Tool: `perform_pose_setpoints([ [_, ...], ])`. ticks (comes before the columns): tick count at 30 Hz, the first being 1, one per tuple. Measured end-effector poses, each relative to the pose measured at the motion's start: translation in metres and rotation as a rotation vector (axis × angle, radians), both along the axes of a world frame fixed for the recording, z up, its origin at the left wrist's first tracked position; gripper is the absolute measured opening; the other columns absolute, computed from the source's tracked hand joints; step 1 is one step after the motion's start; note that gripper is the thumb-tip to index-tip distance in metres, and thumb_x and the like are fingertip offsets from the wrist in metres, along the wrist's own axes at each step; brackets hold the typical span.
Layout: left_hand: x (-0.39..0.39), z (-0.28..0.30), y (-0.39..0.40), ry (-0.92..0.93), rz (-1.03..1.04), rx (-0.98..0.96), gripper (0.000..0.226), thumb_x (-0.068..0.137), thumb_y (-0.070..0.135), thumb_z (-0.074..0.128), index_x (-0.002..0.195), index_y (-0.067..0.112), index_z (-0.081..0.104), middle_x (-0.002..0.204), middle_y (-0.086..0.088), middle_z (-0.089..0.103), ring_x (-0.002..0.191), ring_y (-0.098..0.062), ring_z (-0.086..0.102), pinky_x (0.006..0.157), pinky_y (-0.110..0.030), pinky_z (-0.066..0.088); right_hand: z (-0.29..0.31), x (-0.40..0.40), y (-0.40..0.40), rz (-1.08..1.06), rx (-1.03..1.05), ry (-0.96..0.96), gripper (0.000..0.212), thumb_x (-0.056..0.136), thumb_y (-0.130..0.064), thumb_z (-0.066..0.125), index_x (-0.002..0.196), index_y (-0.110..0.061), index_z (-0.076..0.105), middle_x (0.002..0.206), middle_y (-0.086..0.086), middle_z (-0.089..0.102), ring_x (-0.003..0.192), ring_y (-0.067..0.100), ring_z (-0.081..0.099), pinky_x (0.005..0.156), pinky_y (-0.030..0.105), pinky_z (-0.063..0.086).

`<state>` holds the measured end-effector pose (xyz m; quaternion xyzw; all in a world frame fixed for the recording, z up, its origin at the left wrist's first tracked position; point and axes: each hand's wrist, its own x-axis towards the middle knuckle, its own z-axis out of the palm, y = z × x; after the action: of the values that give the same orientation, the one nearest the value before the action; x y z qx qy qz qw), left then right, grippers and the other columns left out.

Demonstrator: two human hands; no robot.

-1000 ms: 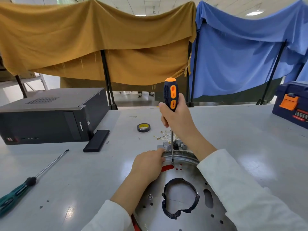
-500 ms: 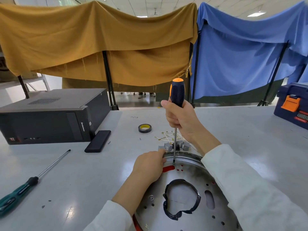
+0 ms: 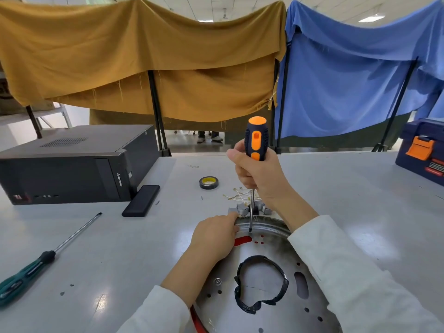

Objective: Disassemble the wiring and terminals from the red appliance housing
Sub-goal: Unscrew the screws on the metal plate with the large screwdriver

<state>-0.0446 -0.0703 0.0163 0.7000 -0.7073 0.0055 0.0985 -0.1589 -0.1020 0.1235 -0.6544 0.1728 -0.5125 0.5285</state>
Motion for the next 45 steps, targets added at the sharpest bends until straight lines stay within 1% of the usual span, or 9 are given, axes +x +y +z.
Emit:
perform_pose_setpoints([
  [4,0.000,0.000,0.000,0.008,-0.001,0.000,0.027,0.100,0.032,0.033,0.122,0.022,0.045,0.112,-0.006,0.063,0.098,-0.027,0.058,0.076,-0.035,0.042,-0.001,0.005,-0.002,0.036,-0.027,0.049,0.021,0.089,-0.006,0.062,0.089,-0.014,0.043,0.054,-0.004,0.041,0.040,0.008,0.034,0.039,0.017,0.032],
  [10,0.001,-0.001,0.001,0.013,-0.012,-0.018,0.027,0.100,0.032,0.033,0.121,0.022,0.046,0.112,-0.005,0.063,0.097,-0.027,0.058,0.076,-0.035,0.043,-0.012,0.004,-0.001,-0.231,-0.084,-0.016,0.021,0.087,-0.018,0.067,0.096,-0.017,0.047,0.081,0.004,0.059,0.064,0.009,0.060,0.057,0.022,0.051],
  [17,0.000,0.000,0.002,-0.007,-0.020,-0.029,0.025,0.100,0.030,0.033,0.120,0.020,0.046,0.109,-0.007,0.064,0.095,-0.029,0.059,0.070,-0.033,0.039,-0.015,-0.013,-0.007,0.185,0.173,-0.236,0.030,0.087,-0.030,0.051,0.109,-0.010,0.056,0.073,-0.003,0.053,0.059,0.008,0.042,0.050,0.019,0.029],
  [25,-0.001,0.001,0.003,-0.005,-0.023,-0.030,0.026,0.101,0.031,0.033,0.121,0.020,0.045,0.111,-0.007,0.063,0.097,-0.028,0.058,0.069,-0.032,0.038,-0.016,-0.017,-0.008,0.126,0.179,-0.233,0.024,0.082,-0.018,0.061,0.097,-0.010,0.044,0.072,-0.003,0.050,0.058,0.011,0.041,0.052,0.021,0.030],
  [29,-0.001,0.002,0.003,-0.006,-0.023,-0.031,0.024,0.101,0.032,0.033,0.118,0.020,0.045,0.110,-0.006,0.063,0.096,-0.027,0.058,0.068,-0.031,0.037,-0.019,-0.013,-0.007,0.134,0.195,-0.303,0.030,0.085,-0.025,0.053,0.106,-0.004,0.050,0.078,0.002,0.051,0.061,0.012,0.045,0.054,0.021,0.033],
  [34,0.000,0.001,0.002,-0.007,-0.021,-0.033,0.024,0.100,0.032,0.033,0.119,0.020,0.045,0.111,-0.006,0.063,0.097,-0.028,0.058,0.070,-0.032,0.037,-0.023,-0.012,-0.006,0.161,0.168,-0.236,0.042,0.090,-0.038,0.041,0.115,-0.007,0.055,0.073,0.000,0.047,0.057,0.009,0.032,0.055,0.022,0.027],
  [39,0.000,0.000,0.001,-0.007,-0.029,-0.046,0.023,0.100,0.032,0.034,0.117,0.021,0.045,0.110,-0.005,0.063,0.096,-0.028,0.058,0.067,-0.031,0.036,-0.026,-0.014,-0.006,0.093,0.156,-0.239,0.022,0.084,-0.021,0.057,0.099,-0.012,0.042,0.070,0.001,0.043,0.054,0.009,0.031,0.051,0.019,0.029],
  [42,0.001,-0.002,0.001,-0.006,-0.026,-0.046,0.024,0.100,0.032,0.034,0.118,0.021,0.045,0.110,-0.006,0.063,0.097,-0.028,0.058,0.068,-0.031,0.036,-0.029,-0.016,-0.008,0.104,0.156,-0.282,0.019,0.086,-0.025,0.052,0.097,-0.010,0.047,0.072,0.001,0.052,0.055,0.010,0.034,0.053,0.021,0.029],
  [45,0.001,-0.003,0.001,-0.005,-0.021,-0.043,0.024,0.100,0.032,0.035,0.118,0.021,0.045,0.110,-0.005,0.063,0.097,-0.028,0.058,0.068,-0.031,0.036,-0.030,-0.015,-0.008,0.108,0.167,-0.276,0.034,0.089,-0.034,0.042,0.103,-0.005,0.056,0.077,0.001,0.052,0.057,0.009,0.035,0.055,0.022,0.028],
])
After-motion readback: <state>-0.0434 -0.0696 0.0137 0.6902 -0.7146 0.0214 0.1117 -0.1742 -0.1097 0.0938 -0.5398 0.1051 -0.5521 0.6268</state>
